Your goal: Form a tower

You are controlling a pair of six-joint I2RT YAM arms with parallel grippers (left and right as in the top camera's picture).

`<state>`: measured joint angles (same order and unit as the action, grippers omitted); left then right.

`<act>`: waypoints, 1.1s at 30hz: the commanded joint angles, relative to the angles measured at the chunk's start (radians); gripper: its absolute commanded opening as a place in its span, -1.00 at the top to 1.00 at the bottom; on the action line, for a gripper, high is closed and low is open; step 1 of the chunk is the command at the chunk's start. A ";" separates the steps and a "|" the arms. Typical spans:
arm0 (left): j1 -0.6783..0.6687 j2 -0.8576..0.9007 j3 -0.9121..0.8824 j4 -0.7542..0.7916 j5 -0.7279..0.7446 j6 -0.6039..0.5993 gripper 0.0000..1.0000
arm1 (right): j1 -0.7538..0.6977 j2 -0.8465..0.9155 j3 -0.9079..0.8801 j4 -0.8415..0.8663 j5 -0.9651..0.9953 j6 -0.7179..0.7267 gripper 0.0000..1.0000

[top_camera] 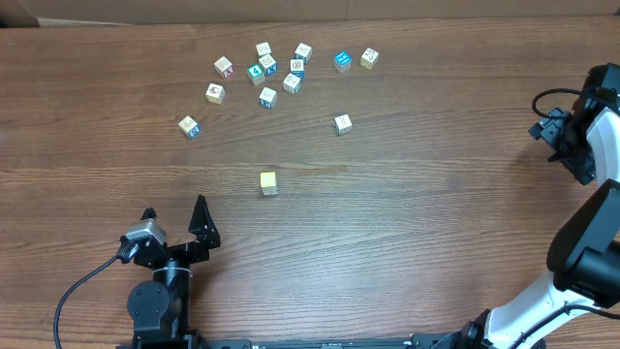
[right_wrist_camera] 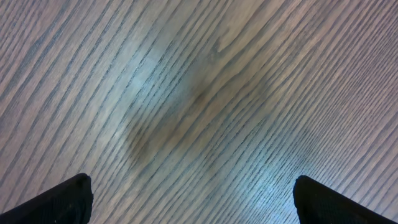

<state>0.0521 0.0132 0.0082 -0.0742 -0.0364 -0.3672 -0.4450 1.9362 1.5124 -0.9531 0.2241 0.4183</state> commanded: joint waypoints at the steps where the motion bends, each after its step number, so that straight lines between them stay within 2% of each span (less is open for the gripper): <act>1: 0.000 -0.008 -0.003 0.043 0.071 0.020 -0.99 | -0.004 -0.027 0.019 0.005 -0.001 -0.004 -1.00; 4: 0.000 -0.008 0.015 0.081 0.127 0.079 -0.99 | -0.004 -0.027 0.019 0.005 -0.001 -0.004 -1.00; 10: 0.000 -0.007 0.143 0.067 0.165 0.114 -0.99 | -0.004 -0.027 0.019 0.005 -0.001 -0.004 -1.00; 17: 0.000 0.080 0.467 -0.014 0.177 0.128 -0.99 | -0.004 -0.027 0.019 0.005 -0.001 -0.004 -1.00; 23: 0.000 0.328 0.835 -0.107 0.280 0.201 -0.99 | -0.004 -0.027 0.019 0.005 -0.001 -0.004 -1.00; 27: 0.000 0.589 1.194 -0.278 0.342 0.262 -0.99 | -0.004 -0.027 0.019 0.005 -0.001 -0.004 -1.00; 28: 0.000 0.700 1.345 -0.359 0.352 0.282 -0.99 | -0.004 -0.027 0.019 0.005 -0.001 -0.004 -1.00; 33: 0.000 1.004 1.747 -0.556 0.343 0.350 -0.99 | -0.004 -0.027 0.019 0.005 -0.001 -0.004 -1.00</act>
<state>0.0521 0.8536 1.5455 -0.5533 0.2821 -0.0925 -0.4454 1.9362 1.5127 -0.9531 0.2195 0.4179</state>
